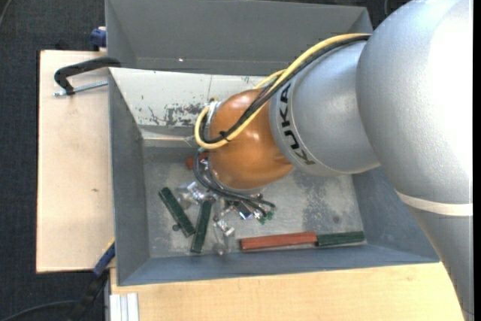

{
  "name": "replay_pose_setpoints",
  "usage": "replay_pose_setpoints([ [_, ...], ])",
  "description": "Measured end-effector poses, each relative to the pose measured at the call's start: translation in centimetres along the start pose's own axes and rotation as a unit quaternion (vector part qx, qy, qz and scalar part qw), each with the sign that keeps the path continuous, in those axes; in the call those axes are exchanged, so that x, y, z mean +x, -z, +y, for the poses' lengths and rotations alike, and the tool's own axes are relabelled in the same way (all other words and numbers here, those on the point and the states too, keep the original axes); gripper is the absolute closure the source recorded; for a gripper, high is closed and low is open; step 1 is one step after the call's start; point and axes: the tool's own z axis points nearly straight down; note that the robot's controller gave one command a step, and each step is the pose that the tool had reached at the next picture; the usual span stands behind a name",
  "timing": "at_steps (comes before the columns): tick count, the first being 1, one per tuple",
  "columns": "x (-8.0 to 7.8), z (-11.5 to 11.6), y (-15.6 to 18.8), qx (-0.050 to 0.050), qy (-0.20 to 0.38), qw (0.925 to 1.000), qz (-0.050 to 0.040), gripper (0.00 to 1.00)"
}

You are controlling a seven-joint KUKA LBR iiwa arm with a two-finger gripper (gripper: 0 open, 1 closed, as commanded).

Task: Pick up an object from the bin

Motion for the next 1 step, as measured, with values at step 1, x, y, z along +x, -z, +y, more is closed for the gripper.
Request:
replay_pose_setpoints([
  [1,-0.01,-0.04,0.0,0.0,0.0,1.0,-0.0003,1.0],
])
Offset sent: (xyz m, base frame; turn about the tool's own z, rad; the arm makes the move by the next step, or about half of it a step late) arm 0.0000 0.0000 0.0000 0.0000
